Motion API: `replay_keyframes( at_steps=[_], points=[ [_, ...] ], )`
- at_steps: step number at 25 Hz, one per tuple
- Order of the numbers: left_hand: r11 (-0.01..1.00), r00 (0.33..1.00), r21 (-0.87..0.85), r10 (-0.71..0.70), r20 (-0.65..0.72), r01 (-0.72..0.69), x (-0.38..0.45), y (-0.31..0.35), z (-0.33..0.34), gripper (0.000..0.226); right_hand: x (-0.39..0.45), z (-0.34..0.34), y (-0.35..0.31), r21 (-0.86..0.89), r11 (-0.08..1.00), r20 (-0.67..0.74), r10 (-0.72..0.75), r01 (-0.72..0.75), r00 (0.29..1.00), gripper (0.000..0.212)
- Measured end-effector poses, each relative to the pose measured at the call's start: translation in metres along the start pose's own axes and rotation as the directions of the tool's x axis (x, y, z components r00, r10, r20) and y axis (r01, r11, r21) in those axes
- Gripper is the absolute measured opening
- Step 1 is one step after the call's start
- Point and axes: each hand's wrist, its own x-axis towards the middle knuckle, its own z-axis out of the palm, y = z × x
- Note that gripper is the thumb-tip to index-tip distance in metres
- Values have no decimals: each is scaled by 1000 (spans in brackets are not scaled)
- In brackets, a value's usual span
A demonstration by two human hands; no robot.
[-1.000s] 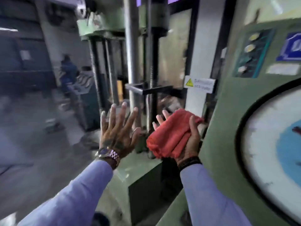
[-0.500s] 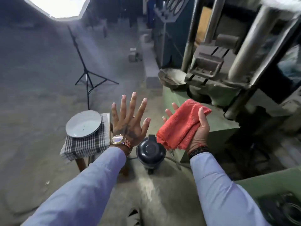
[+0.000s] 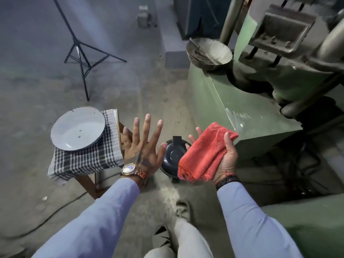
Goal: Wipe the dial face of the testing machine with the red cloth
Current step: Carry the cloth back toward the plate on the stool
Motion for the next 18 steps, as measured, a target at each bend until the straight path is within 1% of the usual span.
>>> replay_keyframes(
  at_steps=[5, 9, 13, 16, 18],
  points=[
    [999, 999, -31, 9, 33, -8, 20, -12, 33, 73, 27, -21, 4, -2, 1000, -42, 5, -5, 999, 90],
    [999, 999, -37, 15, 29, -14, 49, -17, 44, 74, 51, -26, 3, 26, 1000, -9, -1, 1, 1000, 89],
    [998, 999, -46, 32, 35, -31, 73, -19, 60, 74, 73, -37, 4, 29, 999, -42, 19, -18, 999, 90],
    [998, 996, -52, 43, 74, -39, 81, -18, 72, 74, 74, -51, 11, 33, 999, -103, 21, -18, 994, 94],
    [997, 996, -53, 57, 73, -53, 83, -14, 80, 73, 70, -64, 17, 17, 999, -199, 34, -31, 979, 100]
  ],
)
